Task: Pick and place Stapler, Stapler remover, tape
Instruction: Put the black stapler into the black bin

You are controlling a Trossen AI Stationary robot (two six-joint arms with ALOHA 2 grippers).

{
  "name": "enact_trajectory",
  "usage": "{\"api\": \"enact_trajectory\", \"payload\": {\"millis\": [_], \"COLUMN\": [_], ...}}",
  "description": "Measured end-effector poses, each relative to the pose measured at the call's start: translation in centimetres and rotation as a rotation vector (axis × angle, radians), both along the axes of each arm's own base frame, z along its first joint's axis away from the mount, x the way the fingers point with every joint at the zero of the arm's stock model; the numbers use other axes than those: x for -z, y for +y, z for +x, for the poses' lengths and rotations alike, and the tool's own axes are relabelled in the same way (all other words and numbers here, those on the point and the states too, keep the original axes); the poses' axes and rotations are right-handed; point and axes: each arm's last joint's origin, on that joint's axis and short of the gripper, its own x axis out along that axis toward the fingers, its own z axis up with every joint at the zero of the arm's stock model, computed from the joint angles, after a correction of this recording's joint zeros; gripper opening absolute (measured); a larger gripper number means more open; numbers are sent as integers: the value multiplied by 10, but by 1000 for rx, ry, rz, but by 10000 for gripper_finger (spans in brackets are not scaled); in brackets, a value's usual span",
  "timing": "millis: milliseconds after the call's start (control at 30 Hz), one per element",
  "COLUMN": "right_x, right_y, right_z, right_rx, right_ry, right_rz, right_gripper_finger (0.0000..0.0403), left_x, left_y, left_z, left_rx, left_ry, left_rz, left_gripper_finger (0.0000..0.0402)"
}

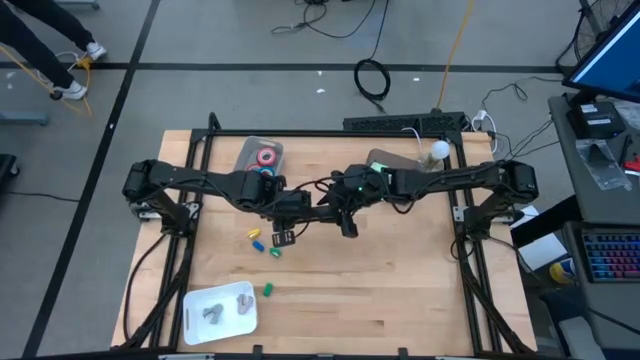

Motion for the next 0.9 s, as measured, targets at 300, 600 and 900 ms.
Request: {"api": "enact_trajectory", "payload": {"millis": [300, 600, 900], "right_x": [-1, -1, -1], "right_y": [0, 0, 2], "right_z": [0, 0, 0], "right_rx": [0, 10, 11], "right_ry": [-6, -3, -2], "right_rz": [-2, 13, 21], "right_gripper_finger": [190, 161, 134], "left_x": [0, 0, 0], "left_y": [0, 0, 0], "left_z": [0, 0, 0], "left_rx": [14, 18, 13], "left_ry": [2, 3, 1], "left_rz": [4, 6, -1], "left_gripper_finger": [133, 133, 133]}}
